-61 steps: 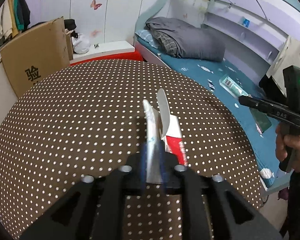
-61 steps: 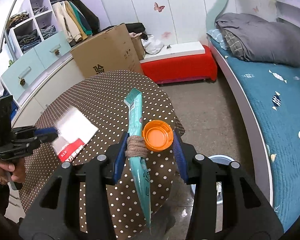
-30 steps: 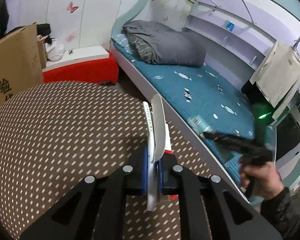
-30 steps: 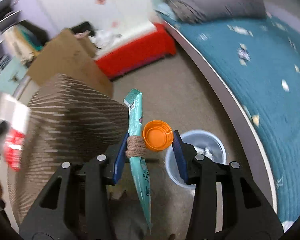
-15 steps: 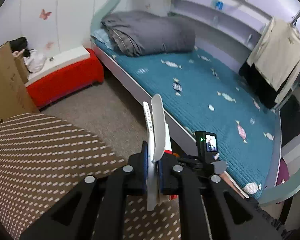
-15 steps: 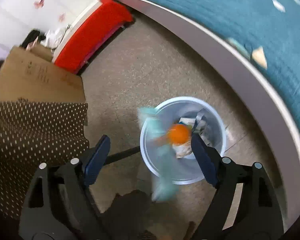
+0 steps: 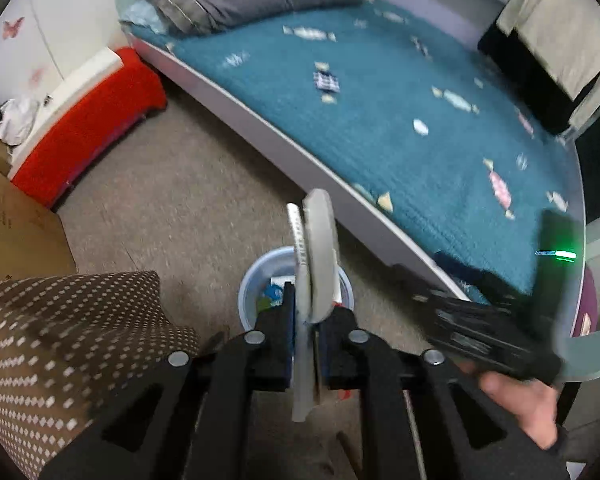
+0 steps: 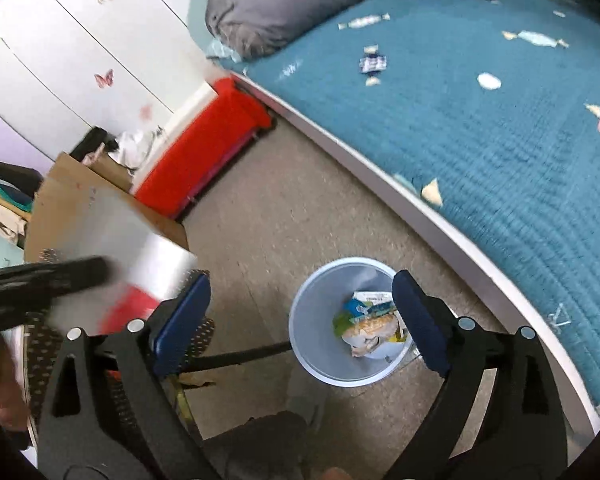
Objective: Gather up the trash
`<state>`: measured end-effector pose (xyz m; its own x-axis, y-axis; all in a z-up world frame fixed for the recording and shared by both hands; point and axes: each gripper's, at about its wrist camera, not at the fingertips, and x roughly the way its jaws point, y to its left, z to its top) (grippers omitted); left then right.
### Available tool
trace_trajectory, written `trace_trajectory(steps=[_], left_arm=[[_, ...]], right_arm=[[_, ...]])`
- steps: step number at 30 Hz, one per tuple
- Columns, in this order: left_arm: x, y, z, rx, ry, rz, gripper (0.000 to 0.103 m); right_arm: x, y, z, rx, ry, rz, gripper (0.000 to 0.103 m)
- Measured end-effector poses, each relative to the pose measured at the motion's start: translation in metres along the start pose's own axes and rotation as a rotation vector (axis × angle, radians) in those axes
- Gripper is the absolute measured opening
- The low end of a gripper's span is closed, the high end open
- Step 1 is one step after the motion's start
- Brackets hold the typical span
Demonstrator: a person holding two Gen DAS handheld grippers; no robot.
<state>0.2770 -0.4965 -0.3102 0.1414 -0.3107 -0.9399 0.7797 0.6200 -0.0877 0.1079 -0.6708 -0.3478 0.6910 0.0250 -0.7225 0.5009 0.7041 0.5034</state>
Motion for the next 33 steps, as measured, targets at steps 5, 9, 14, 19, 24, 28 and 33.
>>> trace_trajectory(steps=[5, 9, 14, 19, 24, 28, 33], left_arm=[[0.029, 0.003, 0.013, -0.027, 0.073, -0.014, 0.084], [0.014, 0.012, 0.014, -0.086, 0.020, 0.059, 0.092], [-0.034, 0.015, -0.008, -0.106, -0.083, 0.053, 0.092], [-0.103, 0.016, -0.050, -0.128, -0.256, 0.133, 0.092], [-0.176, 0.020, -0.101, -0.152, -0.414, 0.258, 0.094], [-0.228, 0.022, -0.145, -0.156, -0.495, 0.388, 0.095], [-0.275, 0.040, -0.191, -0.251, -0.568, 0.400, 0.095]], right_arm=[[-0.025, 0.013, -0.006, -0.004, -0.035, 0.018, 0.091], [-0.043, 0.021, -0.011, -0.005, -0.052, 0.009, 0.097], [-0.066, 0.046, -0.016, -0.035, -0.059, -0.032, 0.097], [-0.098, 0.087, -0.023, -0.096, -0.085, -0.025, 0.097], [-0.154, 0.162, -0.042, -0.221, -0.127, -0.008, 0.097], [-0.185, 0.207, -0.056, -0.300, -0.151, 0.001, 0.097], [-0.218, 0.253, -0.077, -0.374, -0.177, -0.003, 0.097]])
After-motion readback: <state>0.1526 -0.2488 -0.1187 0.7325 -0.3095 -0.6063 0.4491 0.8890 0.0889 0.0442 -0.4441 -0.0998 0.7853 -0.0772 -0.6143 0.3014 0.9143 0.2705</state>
